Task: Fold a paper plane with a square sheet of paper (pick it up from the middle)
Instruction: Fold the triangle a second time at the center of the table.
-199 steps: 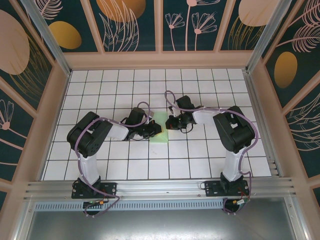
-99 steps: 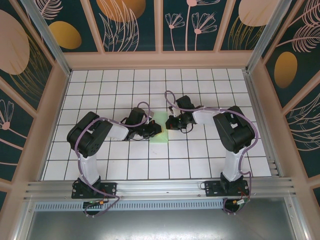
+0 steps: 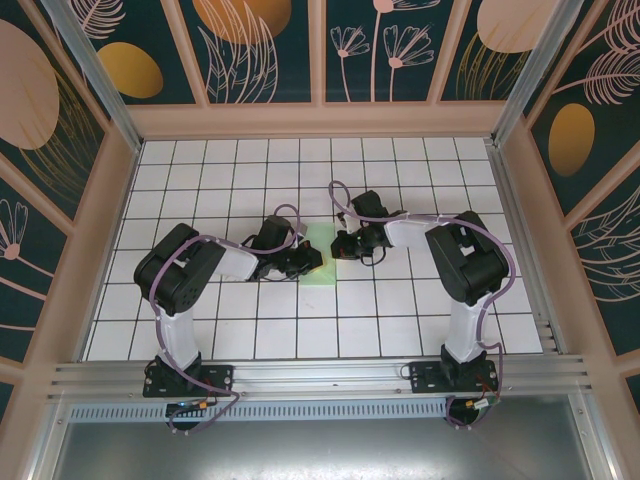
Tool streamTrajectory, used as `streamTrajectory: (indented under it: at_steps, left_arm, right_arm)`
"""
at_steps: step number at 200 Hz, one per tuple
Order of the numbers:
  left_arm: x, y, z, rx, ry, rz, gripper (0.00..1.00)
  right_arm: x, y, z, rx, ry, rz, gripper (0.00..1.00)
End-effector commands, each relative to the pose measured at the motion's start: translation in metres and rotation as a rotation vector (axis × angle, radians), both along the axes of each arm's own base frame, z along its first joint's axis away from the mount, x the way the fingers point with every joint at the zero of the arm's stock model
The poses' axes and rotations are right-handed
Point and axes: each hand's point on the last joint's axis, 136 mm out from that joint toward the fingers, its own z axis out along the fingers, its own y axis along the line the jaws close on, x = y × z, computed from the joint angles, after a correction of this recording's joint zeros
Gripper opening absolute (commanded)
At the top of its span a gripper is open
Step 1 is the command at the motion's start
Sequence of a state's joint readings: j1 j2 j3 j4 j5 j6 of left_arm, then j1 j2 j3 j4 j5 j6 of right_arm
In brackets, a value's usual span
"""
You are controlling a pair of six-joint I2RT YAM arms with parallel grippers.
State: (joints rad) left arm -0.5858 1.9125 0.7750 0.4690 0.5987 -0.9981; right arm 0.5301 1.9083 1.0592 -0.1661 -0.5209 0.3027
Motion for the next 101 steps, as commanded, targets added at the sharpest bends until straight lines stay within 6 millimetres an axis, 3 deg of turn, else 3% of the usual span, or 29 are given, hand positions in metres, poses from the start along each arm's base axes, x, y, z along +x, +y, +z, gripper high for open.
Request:
streamTrajectory:
  at_steps: [1,52,72,101]
  left_arm:
    - [-0.004,0.01,-0.018,0.076,0.06,0.039,0.07]
    - [-0.008,0.021,-0.028,0.134,0.113,0.087,0.05]
    - [-0.007,0.024,-0.027,0.152,0.111,0.101,0.04]
    - [-0.007,0.026,-0.03,0.171,0.117,0.103,0.03]
  right_arm:
    - [0.003,0.001,-0.003,-0.017,-0.007,0.016,0.0]
    - [0.005,0.002,0.001,-0.019,-0.011,0.014,0.02]
    - [0.008,0.001,0.008,-0.02,-0.021,0.002,0.09]
    - [0.014,-0.004,0.033,-0.011,-0.063,-0.051,0.24]
